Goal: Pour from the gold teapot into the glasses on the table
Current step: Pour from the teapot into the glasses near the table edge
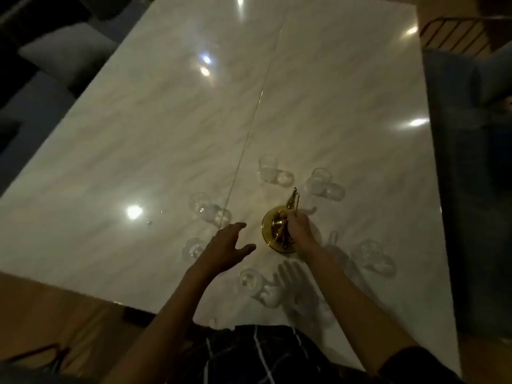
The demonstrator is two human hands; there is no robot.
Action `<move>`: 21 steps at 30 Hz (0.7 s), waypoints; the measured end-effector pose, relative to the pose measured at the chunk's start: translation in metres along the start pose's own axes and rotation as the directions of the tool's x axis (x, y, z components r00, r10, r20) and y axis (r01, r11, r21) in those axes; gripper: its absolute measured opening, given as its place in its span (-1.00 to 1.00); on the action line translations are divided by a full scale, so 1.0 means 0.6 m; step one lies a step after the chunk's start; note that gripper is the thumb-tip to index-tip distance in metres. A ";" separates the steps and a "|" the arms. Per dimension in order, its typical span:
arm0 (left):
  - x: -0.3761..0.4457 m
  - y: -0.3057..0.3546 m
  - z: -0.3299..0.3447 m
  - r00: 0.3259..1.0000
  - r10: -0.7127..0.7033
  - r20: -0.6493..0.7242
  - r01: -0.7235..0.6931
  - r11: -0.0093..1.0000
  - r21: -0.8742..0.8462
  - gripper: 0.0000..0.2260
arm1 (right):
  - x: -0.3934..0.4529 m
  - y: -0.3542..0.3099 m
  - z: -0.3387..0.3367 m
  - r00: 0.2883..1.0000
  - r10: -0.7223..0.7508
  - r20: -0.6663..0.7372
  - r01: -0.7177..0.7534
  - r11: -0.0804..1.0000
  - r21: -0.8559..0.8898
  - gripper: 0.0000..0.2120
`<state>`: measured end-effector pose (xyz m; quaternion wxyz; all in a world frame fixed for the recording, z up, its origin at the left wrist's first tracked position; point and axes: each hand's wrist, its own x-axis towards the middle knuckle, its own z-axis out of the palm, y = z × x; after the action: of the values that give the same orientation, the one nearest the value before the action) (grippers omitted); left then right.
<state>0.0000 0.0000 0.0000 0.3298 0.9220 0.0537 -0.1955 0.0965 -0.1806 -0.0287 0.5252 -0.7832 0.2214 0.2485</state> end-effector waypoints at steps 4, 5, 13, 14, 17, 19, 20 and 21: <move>-0.019 -0.004 0.006 0.997 -0.033 -0.065 0.031 0.999 -0.033 -0.43 | 0.014 0.006 0.012 0.998 0.028 -0.051 -0.025 0.998 0.056 -0.65; -0.023 -0.005 0.010 0.996 -0.047 -0.070 0.044 0.998 -0.037 -0.44 | 0.011 0.005 0.014 0.998 0.017 -0.057 -0.014 0.999 0.052 -0.67; -0.064 0.008 0.021 0.988 -0.069 -0.138 0.058 0.995 -0.082 -0.49 | 0.018 -0.010 -0.028 0.996 -0.084 -0.022 0.084 0.996 -0.005 -0.76; -0.070 0.007 0.022 0.986 -0.071 -0.148 0.059 0.994 -0.087 -0.49 | 0.021 -0.013 -0.032 0.995 -0.100 -0.006 0.100 0.994 -0.039 -0.76; -0.087 0.004 0.021 0.978 -0.074 -0.193 0.054 0.993 -0.104 -0.51 | 0.017 -0.018 -0.036 0.986 -0.164 0.022 0.166 0.975 -0.149 -0.74; -0.098 0.005 0.022 0.969 -0.067 -0.236 0.041 0.993 -0.114 -0.52 | 0.002 -0.026 -0.041 0.977 -0.204 0.055 0.211 0.953 -0.218 -0.69; -0.102 0.005 0.023 0.964 -0.064 -0.257 0.033 0.992 -0.122 -0.52 | -0.007 -0.032 -0.044 0.970 -0.231 0.077 0.243 0.937 -0.252 -0.66; -0.108 0.005 0.024 0.960 -0.061 -0.274 0.025 0.991 -0.130 -0.53 | -0.016 -0.039 -0.048 0.959 -0.264 0.099 0.281 0.918 -0.279 -0.65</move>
<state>-0.0632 -0.0097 0.0171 0.3720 0.9164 0.1316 -0.0679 0.1074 -0.1985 0.0032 0.4405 -0.8670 0.0556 0.2261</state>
